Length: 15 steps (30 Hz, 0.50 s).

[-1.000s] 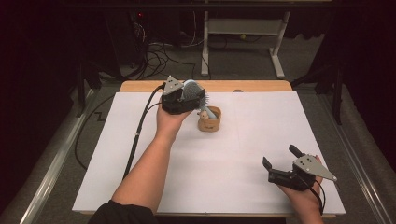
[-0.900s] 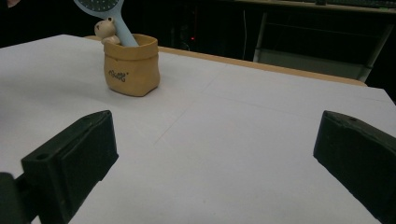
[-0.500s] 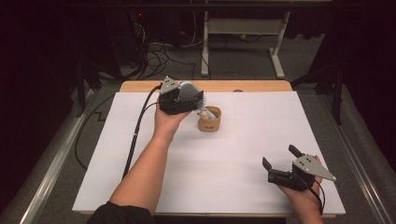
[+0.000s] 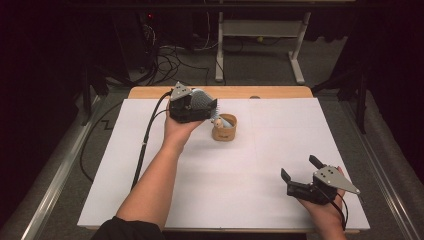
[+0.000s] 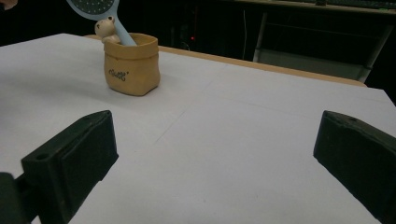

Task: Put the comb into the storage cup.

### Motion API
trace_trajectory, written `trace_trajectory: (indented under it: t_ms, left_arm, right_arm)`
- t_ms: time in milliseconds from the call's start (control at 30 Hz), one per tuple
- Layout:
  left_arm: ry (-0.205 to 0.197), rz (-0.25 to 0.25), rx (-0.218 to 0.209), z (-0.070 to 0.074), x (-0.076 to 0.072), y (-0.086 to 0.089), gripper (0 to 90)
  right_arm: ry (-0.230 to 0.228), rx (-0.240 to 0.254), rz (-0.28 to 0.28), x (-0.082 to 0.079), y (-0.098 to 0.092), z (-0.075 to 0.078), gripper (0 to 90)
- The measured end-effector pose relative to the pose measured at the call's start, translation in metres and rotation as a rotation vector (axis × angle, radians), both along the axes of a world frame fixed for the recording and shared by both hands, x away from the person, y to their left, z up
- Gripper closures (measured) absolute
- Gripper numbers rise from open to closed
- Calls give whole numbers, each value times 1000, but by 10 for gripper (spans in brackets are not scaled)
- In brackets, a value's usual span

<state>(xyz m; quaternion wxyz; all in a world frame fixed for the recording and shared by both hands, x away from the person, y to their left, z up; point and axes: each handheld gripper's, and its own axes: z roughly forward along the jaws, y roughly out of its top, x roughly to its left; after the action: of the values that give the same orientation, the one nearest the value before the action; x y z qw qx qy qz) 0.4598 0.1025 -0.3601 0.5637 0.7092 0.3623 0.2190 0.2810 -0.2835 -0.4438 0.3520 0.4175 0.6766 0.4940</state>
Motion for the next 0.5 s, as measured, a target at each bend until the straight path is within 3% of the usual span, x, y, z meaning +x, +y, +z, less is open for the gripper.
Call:
trace_trajectory:
  t_ms: [500]
  left_arm:
    - [-18, 8, -2, 0, -6, 16, 33]
  right_arm:
    - [-3, -3, -3, 0, 0, 0, 1]
